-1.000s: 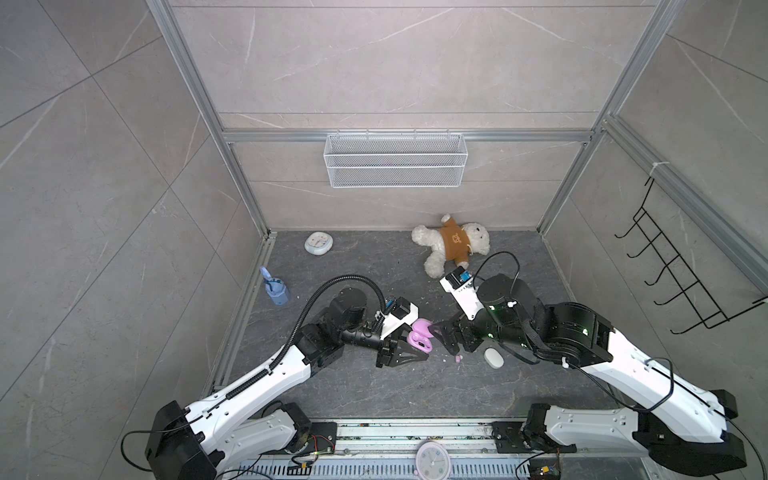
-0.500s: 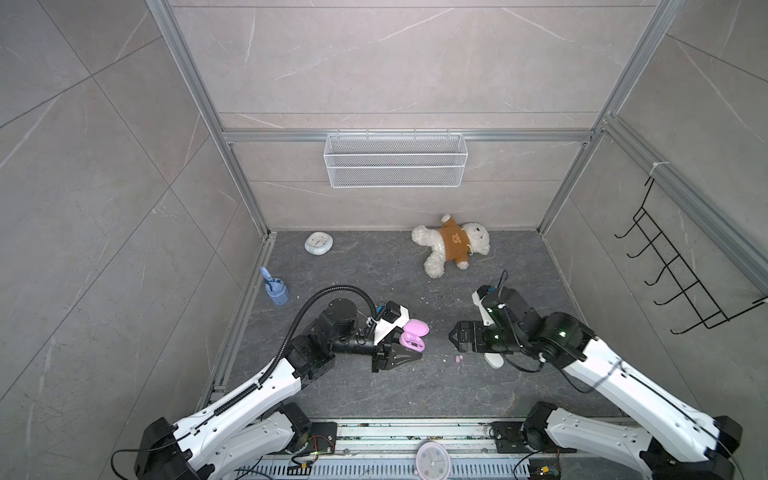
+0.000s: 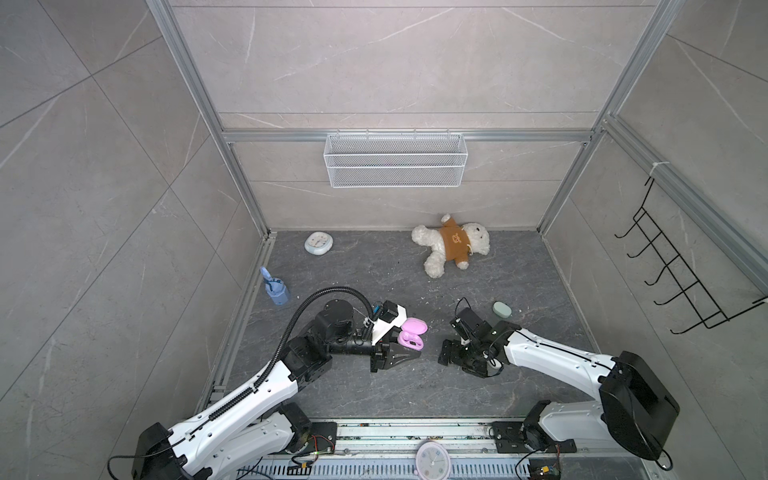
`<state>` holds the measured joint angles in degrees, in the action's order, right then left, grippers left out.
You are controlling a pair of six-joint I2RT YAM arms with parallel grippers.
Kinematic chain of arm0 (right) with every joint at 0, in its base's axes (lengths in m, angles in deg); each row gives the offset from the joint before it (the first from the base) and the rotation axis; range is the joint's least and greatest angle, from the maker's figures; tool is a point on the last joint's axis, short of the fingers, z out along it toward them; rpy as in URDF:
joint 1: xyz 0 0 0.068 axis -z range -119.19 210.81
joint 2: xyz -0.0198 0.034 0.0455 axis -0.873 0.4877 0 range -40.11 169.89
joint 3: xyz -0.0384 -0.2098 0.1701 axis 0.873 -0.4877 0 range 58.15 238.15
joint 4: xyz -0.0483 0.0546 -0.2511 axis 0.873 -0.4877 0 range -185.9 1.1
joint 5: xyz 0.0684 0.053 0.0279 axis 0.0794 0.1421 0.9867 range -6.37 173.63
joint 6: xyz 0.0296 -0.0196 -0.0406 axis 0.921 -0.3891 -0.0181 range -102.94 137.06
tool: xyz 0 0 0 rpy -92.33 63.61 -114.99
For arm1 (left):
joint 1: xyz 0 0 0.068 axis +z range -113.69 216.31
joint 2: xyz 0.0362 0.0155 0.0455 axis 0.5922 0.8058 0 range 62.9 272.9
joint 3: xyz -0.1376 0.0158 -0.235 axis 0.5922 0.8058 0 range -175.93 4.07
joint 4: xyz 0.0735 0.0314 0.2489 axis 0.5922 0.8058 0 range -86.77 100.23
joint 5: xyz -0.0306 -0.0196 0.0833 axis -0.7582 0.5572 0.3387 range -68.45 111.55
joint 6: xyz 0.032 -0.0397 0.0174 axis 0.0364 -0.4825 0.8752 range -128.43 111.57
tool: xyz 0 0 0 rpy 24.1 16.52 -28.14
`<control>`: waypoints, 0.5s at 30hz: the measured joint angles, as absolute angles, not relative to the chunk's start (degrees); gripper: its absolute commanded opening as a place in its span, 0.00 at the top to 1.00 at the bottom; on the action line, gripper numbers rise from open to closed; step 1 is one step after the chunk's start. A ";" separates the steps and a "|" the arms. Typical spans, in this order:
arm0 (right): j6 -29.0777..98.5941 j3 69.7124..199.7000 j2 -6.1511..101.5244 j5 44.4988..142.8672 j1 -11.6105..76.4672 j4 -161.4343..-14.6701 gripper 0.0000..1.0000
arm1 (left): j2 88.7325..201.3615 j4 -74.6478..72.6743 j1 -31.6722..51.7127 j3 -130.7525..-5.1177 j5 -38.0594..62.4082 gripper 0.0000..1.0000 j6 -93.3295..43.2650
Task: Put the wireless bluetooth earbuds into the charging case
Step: 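Move the right gripper over a pink earbud on the table and lower it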
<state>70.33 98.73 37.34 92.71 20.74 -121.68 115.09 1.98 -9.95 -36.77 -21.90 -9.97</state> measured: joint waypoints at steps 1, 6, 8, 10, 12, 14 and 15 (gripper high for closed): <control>70.66 98.62 37.71 92.69 20.85 -120.89 0.13 | 115.09 2.00 -9.95 -36.77 -21.87 0.66 -9.97; 71.54 98.47 39.26 92.71 21.22 -117.09 0.14 | 115.11 2.00 -9.95 -36.77 -21.90 0.67 -9.97; 71.56 98.47 40.07 92.73 21.55 -115.91 0.15 | 115.13 2.00 -9.95 -36.77 -21.90 0.67 -9.94; 71.58 98.47 40.88 92.93 21.76 -114.90 0.15 | 115.18 2.00 -9.95 -36.77 -21.90 0.67 -9.94; 71.67 98.49 41.49 93.00 21.90 -114.29 0.15 | 115.28 2.02 -9.95 -36.77 -21.87 0.67 -9.94; 71.76 98.51 41.58 93.15 21.92 -113.83 0.15 | 115.33 2.02 -9.95 -36.77 -21.87 0.67 -9.97; 71.76 98.51 41.69 93.35 21.92 -113.41 0.16 | 115.33 2.06 -9.95 -36.77 -21.87 0.67 -9.94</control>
<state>71.76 98.51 41.69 93.35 21.92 -113.41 115.33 2.06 -9.95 -36.77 -21.87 -9.94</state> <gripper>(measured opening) 0.845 0.415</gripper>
